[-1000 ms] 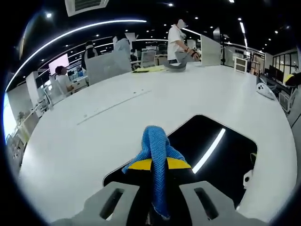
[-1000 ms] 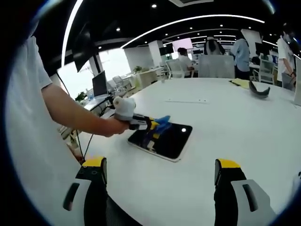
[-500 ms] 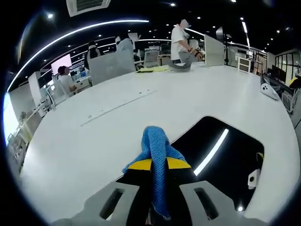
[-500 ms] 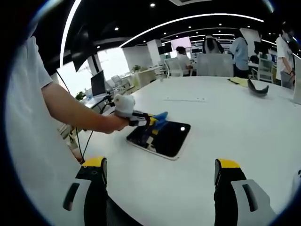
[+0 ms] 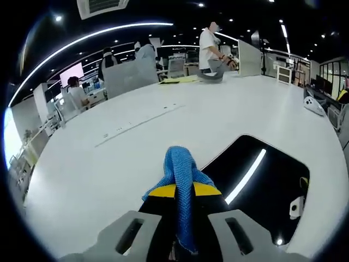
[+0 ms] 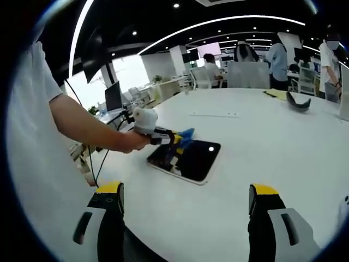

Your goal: Wipe the mirror surface with the cleaning cloth until all visible marks leave the cleaned area.

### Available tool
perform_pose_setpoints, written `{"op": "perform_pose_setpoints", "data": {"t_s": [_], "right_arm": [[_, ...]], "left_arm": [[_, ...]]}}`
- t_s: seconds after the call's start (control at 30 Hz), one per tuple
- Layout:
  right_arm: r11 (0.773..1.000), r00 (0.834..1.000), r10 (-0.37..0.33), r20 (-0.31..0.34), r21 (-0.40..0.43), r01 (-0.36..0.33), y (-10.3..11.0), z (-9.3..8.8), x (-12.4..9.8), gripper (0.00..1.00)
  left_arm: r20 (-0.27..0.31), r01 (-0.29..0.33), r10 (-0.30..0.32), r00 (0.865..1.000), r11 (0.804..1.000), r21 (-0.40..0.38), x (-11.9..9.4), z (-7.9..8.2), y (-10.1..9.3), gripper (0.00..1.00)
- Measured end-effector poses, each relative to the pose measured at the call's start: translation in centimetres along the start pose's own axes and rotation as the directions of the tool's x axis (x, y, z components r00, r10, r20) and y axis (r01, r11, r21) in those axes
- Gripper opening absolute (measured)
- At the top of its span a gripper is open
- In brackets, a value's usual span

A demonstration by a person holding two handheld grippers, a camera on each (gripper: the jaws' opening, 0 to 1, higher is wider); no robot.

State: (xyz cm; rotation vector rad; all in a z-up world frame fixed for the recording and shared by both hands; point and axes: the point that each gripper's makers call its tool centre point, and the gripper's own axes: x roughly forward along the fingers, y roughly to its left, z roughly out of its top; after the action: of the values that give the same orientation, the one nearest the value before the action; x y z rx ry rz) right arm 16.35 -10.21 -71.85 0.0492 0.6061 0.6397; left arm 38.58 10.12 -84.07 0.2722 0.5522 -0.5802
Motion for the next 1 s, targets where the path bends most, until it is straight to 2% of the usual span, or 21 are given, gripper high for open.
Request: {"op": "perform_pose_setpoints", "data": {"t_s": [1.0], "right_arm": [[1.0, 1.0, 0.005, 0.015, -0.016, -0.005, 0.08, 0.8, 0.11, 0.94]], "left_arm": [[-0.018, -0.016, 0.015, 1.0, 1.0, -0.025, -0.67, -0.42, -0.08, 0.07]]}}
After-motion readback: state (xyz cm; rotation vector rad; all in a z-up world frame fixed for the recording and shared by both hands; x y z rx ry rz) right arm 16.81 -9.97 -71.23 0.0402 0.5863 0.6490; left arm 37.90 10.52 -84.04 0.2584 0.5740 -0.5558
